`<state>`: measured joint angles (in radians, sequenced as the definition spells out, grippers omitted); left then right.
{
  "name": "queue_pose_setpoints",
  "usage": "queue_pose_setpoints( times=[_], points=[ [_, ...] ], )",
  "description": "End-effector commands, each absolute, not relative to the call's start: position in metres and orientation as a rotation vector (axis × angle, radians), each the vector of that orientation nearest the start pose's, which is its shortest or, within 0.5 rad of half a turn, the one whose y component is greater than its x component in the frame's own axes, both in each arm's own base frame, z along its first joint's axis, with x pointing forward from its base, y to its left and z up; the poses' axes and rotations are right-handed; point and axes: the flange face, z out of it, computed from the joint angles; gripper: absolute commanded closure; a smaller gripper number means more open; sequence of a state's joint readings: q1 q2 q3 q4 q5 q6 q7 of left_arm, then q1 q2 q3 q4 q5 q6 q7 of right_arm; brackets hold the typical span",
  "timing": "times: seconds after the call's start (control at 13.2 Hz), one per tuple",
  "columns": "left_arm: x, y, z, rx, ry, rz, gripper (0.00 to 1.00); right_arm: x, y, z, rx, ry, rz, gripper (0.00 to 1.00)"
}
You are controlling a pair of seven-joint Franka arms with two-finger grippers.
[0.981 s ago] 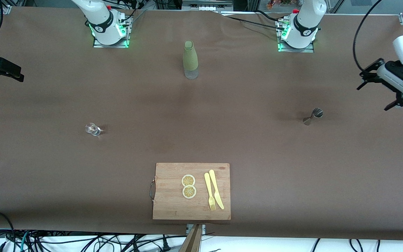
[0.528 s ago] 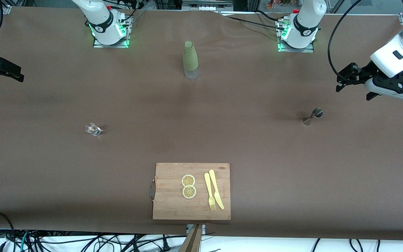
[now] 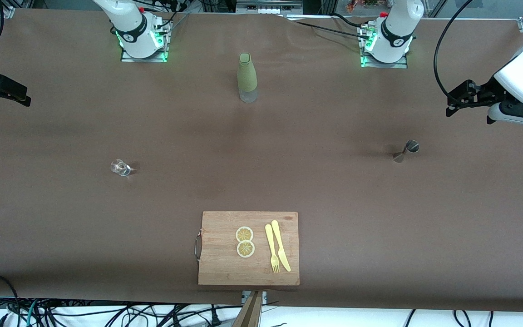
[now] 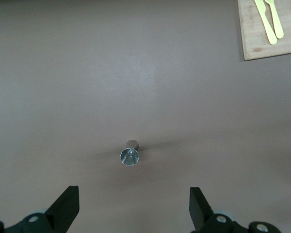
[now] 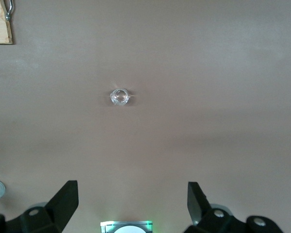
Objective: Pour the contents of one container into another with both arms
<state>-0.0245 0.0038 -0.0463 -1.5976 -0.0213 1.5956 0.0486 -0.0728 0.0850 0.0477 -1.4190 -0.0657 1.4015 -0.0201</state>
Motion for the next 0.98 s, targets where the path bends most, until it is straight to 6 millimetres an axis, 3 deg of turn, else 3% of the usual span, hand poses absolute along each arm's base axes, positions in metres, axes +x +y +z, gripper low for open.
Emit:
queue_pose_setpoints(
  times=[0.0,0.91],
  points=[
    [0.5587,-0.0413,0.6146,-3.129,0.103,0.045,0.0,0.5618,-0.024,0.6355,-3.185,0.032,0.153,0.0],
    [0.5553,-0.0333,0.611,-3.134,0.072,0.079,0.0,0.5613,-0.0238,0.6364,-3.184,0.034,0.151,0.0]
  ],
)
